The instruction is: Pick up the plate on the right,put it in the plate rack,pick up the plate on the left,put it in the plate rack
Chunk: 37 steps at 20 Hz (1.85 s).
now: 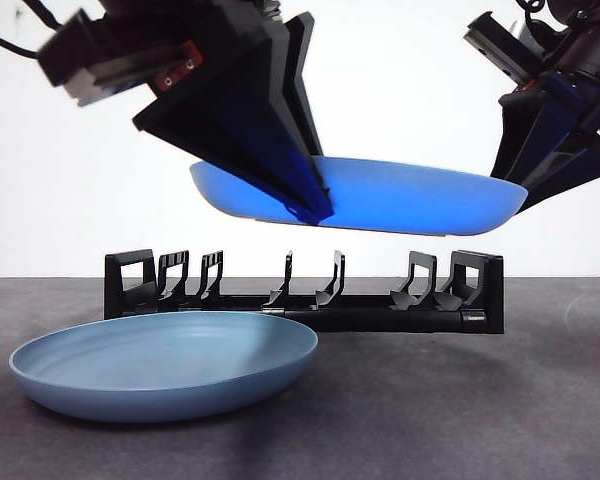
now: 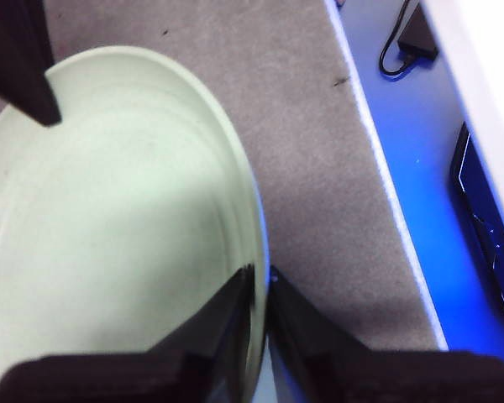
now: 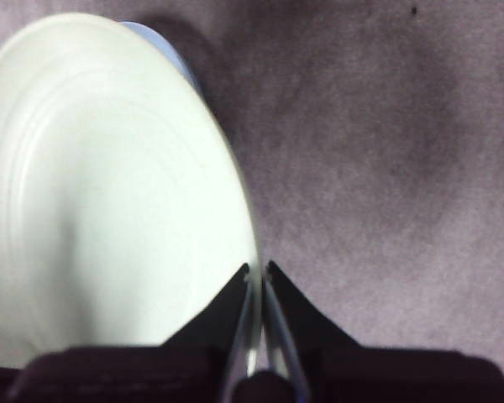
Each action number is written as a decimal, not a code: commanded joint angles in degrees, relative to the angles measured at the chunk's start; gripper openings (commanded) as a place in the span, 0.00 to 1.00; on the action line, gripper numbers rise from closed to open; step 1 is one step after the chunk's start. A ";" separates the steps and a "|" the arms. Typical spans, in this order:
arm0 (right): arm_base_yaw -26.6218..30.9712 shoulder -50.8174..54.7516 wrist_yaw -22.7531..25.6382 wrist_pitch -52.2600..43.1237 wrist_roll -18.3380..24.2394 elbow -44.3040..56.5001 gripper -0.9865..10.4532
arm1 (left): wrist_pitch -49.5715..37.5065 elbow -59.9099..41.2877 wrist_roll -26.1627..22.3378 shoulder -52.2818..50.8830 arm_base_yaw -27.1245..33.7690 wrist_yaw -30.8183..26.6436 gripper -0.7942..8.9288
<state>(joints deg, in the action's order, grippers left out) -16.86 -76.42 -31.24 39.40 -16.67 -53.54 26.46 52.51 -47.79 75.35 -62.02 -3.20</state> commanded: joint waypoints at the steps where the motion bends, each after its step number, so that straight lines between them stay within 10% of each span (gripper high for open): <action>1: -0.17 0.24 -0.72 -1.90 1.95 -0.66 0.07 | 0.59 -0.28 1.03 0.35 0.09 0.39 0.07; 8: -0.02 0.33 0.28 -9.57 1.09 -1.03 0.50 | 0.61 -0.28 1.16 0.35 0.09 0.52 0.07; 14: 0.00 1.79 0.20 -16.63 -0.87 -3.48 0.53 | -0.33 -0.28 3.72 0.35 0.13 0.48 0.07; 20: 1.57 9.40 1.88 -29.51 -5.33 -6.71 0.53 | -18.38 -0.28 24.48 0.35 5.97 0.83 0.07; 23: 2.47 15.54 5.62 -32.04 -5.44 -6.75 0.53 | -28.87 -0.28 40.94 0.35 15.04 11.37 0.07; 37: 2.97 19.54 7.76 -27.96 -3.50 -6.75 0.52 | -47.63 3.56 67.34 1.03 39.80 30.75 0.07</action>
<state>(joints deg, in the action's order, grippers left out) -13.89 -56.75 -23.73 11.77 -20.95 -60.31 -20.08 56.07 15.77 75.75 -22.76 26.81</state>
